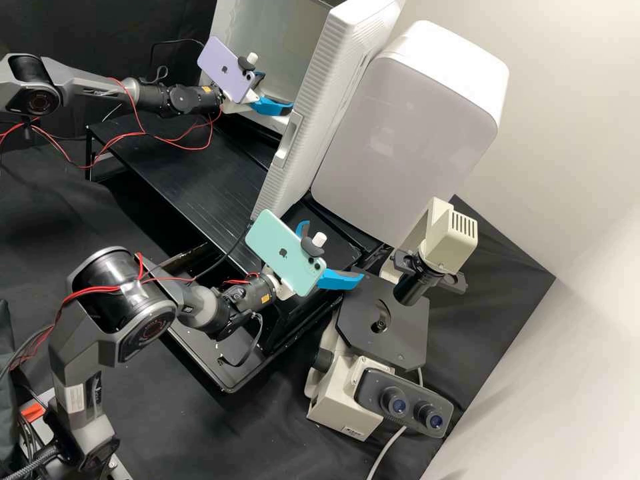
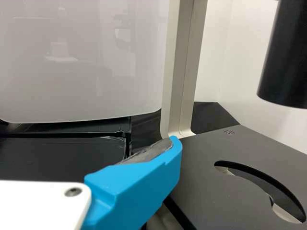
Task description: Take the petri dish out of the incubator
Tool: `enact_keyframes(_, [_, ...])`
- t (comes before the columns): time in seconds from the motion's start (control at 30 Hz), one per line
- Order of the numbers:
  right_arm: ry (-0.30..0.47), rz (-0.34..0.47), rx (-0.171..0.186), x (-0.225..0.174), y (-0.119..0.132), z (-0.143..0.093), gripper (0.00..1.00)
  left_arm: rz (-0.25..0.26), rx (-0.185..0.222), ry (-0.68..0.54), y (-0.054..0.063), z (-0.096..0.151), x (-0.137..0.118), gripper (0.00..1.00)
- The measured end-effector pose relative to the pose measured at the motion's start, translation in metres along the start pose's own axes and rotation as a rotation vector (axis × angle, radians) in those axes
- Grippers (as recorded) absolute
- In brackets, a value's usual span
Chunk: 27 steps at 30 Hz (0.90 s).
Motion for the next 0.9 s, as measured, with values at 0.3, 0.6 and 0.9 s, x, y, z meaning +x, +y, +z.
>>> enact_keyframes(0.3, [0.000, 0.000, 0.000, 0.000, 0.000, 0.000, 1.00, 0.002, 0.000, 0.000, 0.001, 0.000, 0.000, 0.00])
enact_keyframes(0.6, [0.000, 0.000, 0.000, 0.000, 0.000, 0.000, 1.00, -0.003, 0.002, 0.000, 0.000, 0.000, -0.001, 0.00])
enact_keyframes(0.9, [0.000, 0.000, 0.000, 0.000, 0.000, 0.000, 1.00, 0.010, 0.005, -0.016, 0.001, -0.001, -0.011, 0.00])
